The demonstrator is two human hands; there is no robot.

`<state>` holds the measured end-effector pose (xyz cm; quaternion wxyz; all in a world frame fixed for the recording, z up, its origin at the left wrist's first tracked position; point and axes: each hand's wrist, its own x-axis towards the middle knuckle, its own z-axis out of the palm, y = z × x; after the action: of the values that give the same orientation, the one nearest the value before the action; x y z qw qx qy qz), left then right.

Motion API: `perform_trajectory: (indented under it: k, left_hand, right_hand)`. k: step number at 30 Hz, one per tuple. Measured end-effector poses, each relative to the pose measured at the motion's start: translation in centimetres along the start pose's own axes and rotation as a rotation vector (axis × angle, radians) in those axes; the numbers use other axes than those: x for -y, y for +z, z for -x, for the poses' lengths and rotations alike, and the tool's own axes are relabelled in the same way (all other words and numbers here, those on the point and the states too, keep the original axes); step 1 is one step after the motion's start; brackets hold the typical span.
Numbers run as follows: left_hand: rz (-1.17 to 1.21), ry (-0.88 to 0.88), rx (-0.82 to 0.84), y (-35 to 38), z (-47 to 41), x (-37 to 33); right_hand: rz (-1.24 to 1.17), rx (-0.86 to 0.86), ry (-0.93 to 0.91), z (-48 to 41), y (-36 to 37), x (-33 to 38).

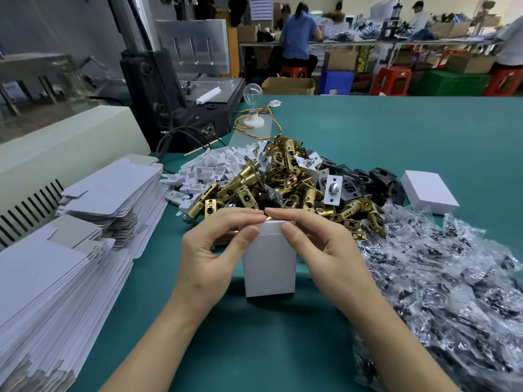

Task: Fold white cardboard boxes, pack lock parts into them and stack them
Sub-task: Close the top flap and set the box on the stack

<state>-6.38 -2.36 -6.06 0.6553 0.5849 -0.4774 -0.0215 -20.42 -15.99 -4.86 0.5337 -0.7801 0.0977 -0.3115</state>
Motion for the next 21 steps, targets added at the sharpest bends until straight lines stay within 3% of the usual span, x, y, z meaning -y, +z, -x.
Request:
perform_trajectory:
  k: [7, 21]
  left_hand:
    - [0.000, -0.011, 0.030, -0.30, -0.02, 0.14]
    - [0.012, -0.040, 0.019, -0.08, 0.20, 0.11]
  right_hand:
    - [0.153, -0.090, -0.169, -0.18, -0.21, 0.04]
    - [0.100, -0.083, -0.129, -0.02, -0.17, -0.10]
